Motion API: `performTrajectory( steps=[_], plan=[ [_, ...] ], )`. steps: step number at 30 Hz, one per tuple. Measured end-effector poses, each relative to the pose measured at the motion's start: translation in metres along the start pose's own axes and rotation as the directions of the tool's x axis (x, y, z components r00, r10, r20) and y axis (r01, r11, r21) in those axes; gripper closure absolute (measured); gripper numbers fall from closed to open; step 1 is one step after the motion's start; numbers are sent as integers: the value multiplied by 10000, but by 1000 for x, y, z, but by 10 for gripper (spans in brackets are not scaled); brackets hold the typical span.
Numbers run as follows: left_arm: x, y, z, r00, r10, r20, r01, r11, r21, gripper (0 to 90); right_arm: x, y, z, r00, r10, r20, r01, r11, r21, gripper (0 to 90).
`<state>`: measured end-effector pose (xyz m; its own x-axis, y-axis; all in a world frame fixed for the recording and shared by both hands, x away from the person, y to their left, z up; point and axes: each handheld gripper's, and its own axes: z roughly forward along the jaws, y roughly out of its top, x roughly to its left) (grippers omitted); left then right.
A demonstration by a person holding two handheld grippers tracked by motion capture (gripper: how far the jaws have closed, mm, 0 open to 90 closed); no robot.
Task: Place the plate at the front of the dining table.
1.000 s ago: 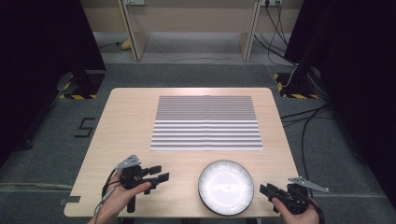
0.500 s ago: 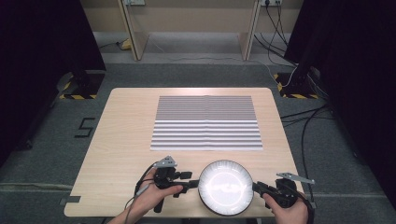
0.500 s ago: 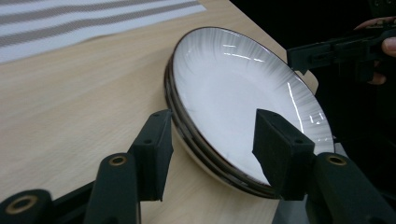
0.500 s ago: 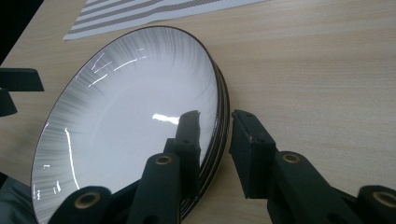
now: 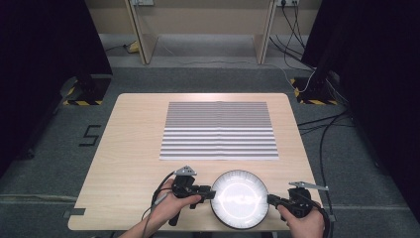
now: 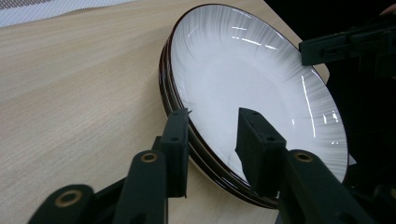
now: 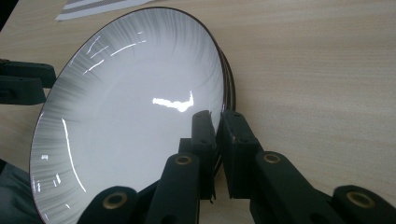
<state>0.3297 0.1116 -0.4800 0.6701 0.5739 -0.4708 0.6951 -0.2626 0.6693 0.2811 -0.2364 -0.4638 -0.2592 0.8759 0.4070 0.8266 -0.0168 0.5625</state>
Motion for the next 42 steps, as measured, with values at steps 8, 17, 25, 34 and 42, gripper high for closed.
performTrajectory(
  steps=[8, 17, 25, 34, 42],
  plan=[
    [4, -1, 4, 9971, -763, -53, 764, 9968, 252, 725, 1, 7, 1, 9997, 234, -13, -232, 9976, 653, 847],
    [8, 4, 2, 9915, -1295, 99, 1289, 9907, 441, 727, 0, 12, 5, 9979, 643, -103, -635, 9959, 638, 862],
    [12, 8, -3, 9915, -1303, 68, 1302, 9915, 72, 728, 3, 18, 18, 9975, 684, -168, -668, 9944, 824, 853],
    [10, 2, -3, 9886, -1475, 287, 1468, 9889, 238, 694, 2, 16, 25, 9963, 764, -388, -720, 9919, 1051, 840],
    [6, -2, 4, 9855, -1653, 391, 1623, 9842, 705, 628, 6, 16, 24, 9956, 823, -442, -765, 9899, 1195, 749]
  ],
)
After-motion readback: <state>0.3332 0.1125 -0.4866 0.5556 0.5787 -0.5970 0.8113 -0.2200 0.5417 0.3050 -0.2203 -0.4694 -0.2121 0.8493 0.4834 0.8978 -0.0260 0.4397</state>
